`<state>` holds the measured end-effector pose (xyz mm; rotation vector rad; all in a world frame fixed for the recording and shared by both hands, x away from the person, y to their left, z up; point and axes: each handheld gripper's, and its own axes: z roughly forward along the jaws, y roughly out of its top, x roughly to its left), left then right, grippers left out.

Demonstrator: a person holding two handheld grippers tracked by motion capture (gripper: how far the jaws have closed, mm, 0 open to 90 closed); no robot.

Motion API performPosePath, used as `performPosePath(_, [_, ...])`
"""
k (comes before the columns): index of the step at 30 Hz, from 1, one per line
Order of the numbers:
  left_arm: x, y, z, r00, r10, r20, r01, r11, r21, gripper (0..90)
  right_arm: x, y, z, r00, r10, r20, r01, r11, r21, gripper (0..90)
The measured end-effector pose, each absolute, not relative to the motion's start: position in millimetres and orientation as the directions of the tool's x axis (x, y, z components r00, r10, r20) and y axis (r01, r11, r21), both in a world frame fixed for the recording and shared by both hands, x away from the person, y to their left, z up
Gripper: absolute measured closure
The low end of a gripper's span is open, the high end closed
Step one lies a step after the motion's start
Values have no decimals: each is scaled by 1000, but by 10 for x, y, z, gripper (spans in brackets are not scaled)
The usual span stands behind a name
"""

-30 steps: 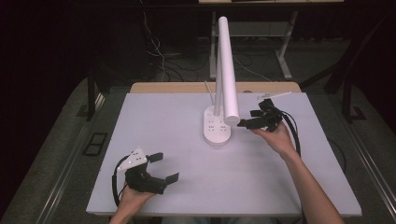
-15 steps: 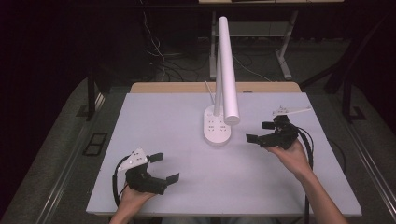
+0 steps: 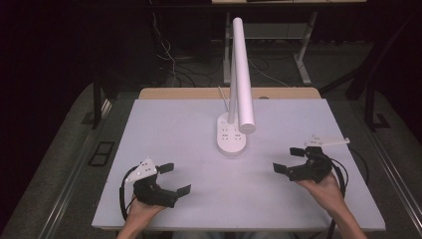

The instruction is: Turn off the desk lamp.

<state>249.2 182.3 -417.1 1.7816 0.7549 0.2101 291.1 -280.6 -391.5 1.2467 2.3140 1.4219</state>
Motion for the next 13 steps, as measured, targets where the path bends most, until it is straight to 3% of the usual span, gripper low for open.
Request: performPosePath(13, [2493, 1805, -4174, 778, 586, -226, 386, -163, 908, 0, 2453, -3040, -4240, -586, 751, 305, 585, 133, 800, 6])
